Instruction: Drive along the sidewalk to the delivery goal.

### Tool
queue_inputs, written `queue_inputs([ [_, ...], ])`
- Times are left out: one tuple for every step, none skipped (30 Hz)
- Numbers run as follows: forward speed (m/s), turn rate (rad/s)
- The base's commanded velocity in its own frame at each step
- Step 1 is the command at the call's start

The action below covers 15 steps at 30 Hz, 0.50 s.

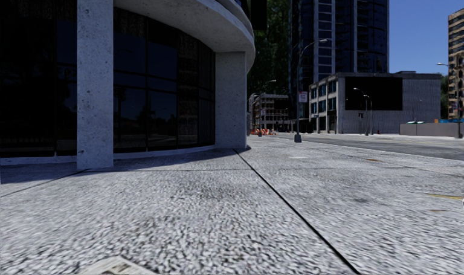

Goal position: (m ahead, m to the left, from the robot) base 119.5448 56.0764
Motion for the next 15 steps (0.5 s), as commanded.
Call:
queue_inputs([
  [2.00, -0.50],
  [2.00, -0.50],
  [2.00, -0.50],
  [2.00, -0.50],
  [2.00, -0.50],
  [2.00, -0.50],
  [2.00, -0.50],
  [2.00, -0.50],
  [2.00, -0.50],
  [2.00, -0.50],
  [2.00, -0.50],
  [2.00, -0.50],
  [2.00, -0.50],
  [2.00, -0.50],
  [2.00, -0.50],
])
